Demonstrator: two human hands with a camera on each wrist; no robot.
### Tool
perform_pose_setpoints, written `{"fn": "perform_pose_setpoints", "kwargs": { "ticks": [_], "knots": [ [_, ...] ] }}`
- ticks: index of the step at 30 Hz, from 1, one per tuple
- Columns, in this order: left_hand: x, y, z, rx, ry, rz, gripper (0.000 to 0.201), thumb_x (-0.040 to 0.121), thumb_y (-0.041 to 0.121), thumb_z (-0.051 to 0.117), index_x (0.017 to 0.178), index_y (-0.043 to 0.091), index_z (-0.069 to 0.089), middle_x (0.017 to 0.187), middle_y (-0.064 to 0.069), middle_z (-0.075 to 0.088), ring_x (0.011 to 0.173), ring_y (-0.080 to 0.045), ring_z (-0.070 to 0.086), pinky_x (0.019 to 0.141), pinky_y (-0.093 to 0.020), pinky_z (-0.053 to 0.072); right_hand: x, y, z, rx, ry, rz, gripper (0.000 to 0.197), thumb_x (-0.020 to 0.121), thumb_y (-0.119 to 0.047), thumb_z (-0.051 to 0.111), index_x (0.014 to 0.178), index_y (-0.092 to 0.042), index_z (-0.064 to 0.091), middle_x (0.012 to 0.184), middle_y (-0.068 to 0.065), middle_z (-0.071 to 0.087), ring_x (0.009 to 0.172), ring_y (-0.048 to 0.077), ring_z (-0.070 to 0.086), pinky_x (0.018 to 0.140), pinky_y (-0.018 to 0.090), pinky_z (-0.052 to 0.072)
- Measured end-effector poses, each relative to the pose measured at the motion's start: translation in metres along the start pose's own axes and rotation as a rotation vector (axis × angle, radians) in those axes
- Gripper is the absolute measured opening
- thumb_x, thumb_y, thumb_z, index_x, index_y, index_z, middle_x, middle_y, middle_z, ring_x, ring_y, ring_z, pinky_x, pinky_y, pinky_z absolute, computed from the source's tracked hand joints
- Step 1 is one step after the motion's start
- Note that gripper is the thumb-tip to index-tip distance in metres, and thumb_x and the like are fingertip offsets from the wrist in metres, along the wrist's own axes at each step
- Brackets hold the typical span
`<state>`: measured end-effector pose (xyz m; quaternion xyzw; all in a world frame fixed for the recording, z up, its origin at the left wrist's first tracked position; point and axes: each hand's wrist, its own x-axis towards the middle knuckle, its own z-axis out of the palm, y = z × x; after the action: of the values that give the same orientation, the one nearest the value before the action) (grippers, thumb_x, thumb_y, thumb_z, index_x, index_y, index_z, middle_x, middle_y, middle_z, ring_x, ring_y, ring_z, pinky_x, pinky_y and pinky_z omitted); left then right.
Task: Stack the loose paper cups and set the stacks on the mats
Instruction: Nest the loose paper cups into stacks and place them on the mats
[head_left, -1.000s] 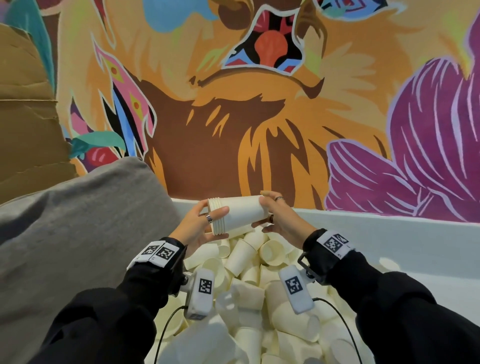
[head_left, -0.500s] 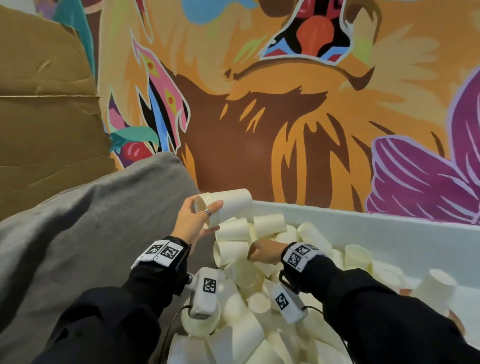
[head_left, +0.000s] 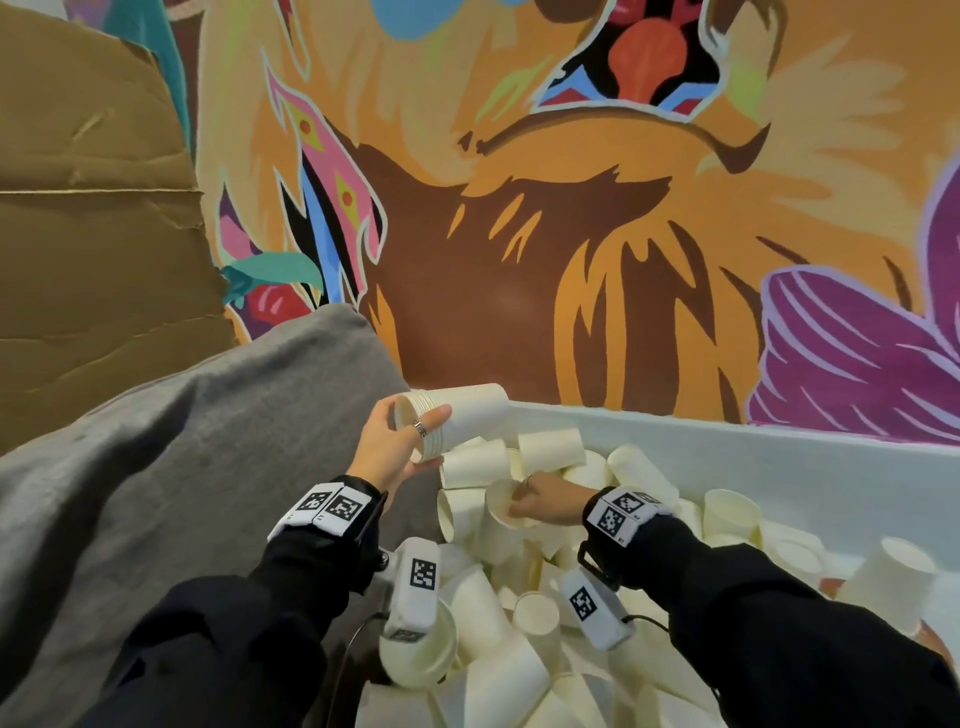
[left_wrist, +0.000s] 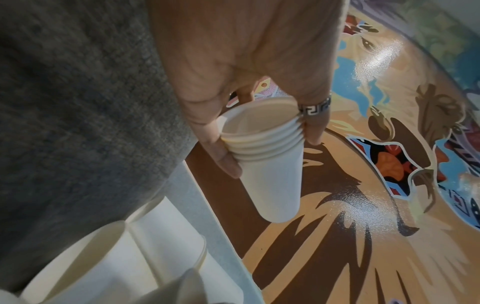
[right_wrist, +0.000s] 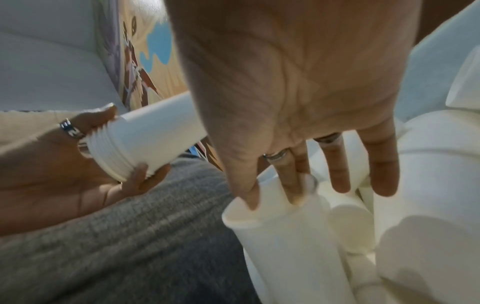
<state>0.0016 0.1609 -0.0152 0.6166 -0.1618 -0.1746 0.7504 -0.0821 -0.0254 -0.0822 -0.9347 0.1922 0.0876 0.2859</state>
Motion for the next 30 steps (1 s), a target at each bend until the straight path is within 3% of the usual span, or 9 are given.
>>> {"fn": "perform_pose_setpoints", "kwargs": {
  "ticks": [2,5,7,10,14,20,23,26,30],
  "knots": [
    [0.003,0.002,0.005,-0.003,-0.011,0.008,0.048,0.08,0.018,0.072,0.121,0.017,0.047,0.126,-0.007,0.05,0.106,-0.023,0.055,0.069,-0.037,0.057,-0.009,0.004,-0.014,0.093,0.109,-0.042,0.045,0.085,-0.048,0.06,0.077,-0.005,0.053,0.075,0.009,0.047,0.071,0.025,0.048,0.065,0.032,0.034],
    [0.005,0.007,0.015,0.01,-0.032,0.022,0.048,0.081,0.019,0.072,0.122,0.018,0.046,0.127,-0.006,0.048,0.109,-0.024,0.053,0.058,-0.029,0.054,-0.028,0.006,-0.035,0.238,0.24,-0.101,0.054,0.083,-0.06,0.058,0.064,-0.009,0.051,0.068,0.007,0.042,0.064,0.019,0.042,0.061,0.028,0.032],
    [0.006,0.009,0.025,0.003,-0.058,0.02,0.047,0.081,0.018,0.071,0.121,0.019,0.045,0.126,-0.006,0.047,0.111,-0.026,0.051,0.061,-0.03,0.053,-0.043,0.01,-0.048,0.317,0.279,-0.119,0.052,0.085,-0.056,0.058,0.059,-0.012,0.049,0.064,0.002,0.041,0.059,0.014,0.041,0.057,0.022,0.031],
    [0.006,0.013,0.039,-0.012,-0.1,0.02,0.048,0.081,0.017,0.07,0.122,0.018,0.045,0.124,-0.008,0.047,0.113,-0.028,0.051,0.067,-0.036,0.056,-0.059,0.023,-0.059,0.364,0.389,-0.087,0.041,0.078,-0.05,0.07,0.083,-0.012,0.055,0.08,0.0,0.051,0.075,0.015,0.052,0.06,0.024,0.037],
    [0.0,0.014,0.064,-0.025,-0.192,0.034,0.047,0.083,0.017,0.069,0.124,0.014,0.046,0.125,-0.008,0.051,0.114,-0.028,0.053,0.075,-0.042,0.057,-0.081,0.043,-0.073,0.357,0.534,-0.049,0.051,0.072,-0.03,0.08,0.103,-0.016,0.042,0.114,0.006,0.046,0.101,0.021,0.05,0.069,0.025,0.041],
    [-0.021,0.016,0.11,0.017,-0.333,0.031,0.049,0.083,0.02,0.07,0.125,0.013,0.047,0.123,-0.006,0.054,0.109,-0.025,0.057,0.079,-0.045,0.057,-0.128,0.057,-0.108,0.21,0.663,-0.111,0.085,0.064,-0.01,0.083,0.131,-0.021,0.031,0.117,-0.003,0.043,0.107,0.02,0.049,0.084,0.03,0.04],
    [-0.036,0.016,0.139,0.063,-0.399,0.02,0.046,0.083,0.021,0.07,0.123,0.015,0.048,0.119,-0.004,0.056,0.105,-0.024,0.059,0.077,-0.041,0.058,-0.153,0.062,-0.122,0.03,0.693,-0.125,0.089,0.064,-0.015,0.082,0.135,-0.026,0.028,0.12,-0.007,0.053,0.113,0.024,0.053,0.098,0.042,0.038],
    [-0.049,0.015,0.167,0.087,-0.429,0.02,0.046,0.083,0.021,0.069,0.123,0.015,0.048,0.117,-0.005,0.055,0.102,-0.023,0.058,0.071,-0.036,0.058,-0.176,0.066,-0.131,-0.229,0.742,-0.103,0.09,0.068,-0.02,0.078,0.139,-0.029,0.022,0.117,-0.006,0.062,0.115,0.024,0.053,0.094,0.039,0.029],
    [-0.066,0.012,0.198,0.056,-0.479,-0.031,0.044,0.082,0.022,0.07,0.121,0.017,0.049,0.122,-0.01,0.054,0.109,-0.032,0.058,0.081,-0.045,0.056,-0.209,0.079,-0.144,-0.416,0.723,-0.123,0.09,0.069,-0.023,0.077,0.14,-0.029,0.021,0.118,-0.005,0.061,0.115,0.022,0.053,0.101,0.043,0.027]
  ]
}}
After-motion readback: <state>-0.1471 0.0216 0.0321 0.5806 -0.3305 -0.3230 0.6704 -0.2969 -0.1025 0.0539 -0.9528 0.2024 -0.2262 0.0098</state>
